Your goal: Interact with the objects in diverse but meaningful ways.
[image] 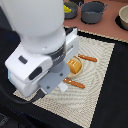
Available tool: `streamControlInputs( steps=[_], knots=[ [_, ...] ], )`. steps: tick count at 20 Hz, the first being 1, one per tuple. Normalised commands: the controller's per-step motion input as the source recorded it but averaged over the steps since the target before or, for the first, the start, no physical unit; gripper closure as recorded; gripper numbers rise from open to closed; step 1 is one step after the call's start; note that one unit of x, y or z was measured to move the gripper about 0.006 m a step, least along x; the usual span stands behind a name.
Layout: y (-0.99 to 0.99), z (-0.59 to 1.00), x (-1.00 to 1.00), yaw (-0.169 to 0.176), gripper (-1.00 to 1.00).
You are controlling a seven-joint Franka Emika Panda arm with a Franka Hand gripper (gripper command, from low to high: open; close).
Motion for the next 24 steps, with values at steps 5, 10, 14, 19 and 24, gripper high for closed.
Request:
streamControlInputs(
  steps=[5, 10, 14, 19, 24],
  knots=[
    [0.84, -0.06, -0.14, 0.087, 1.00],
    [0.74, -0.45, -0.61, 0.058, 1.00],
    [0.73, -0.30, -0.73, 0.002, 1.00],
    [0.70, -0.04, -0.71, 0.000, 1.00],
    [0.70, 0.09, -0.67, 0.000, 1.00]
  ],
)
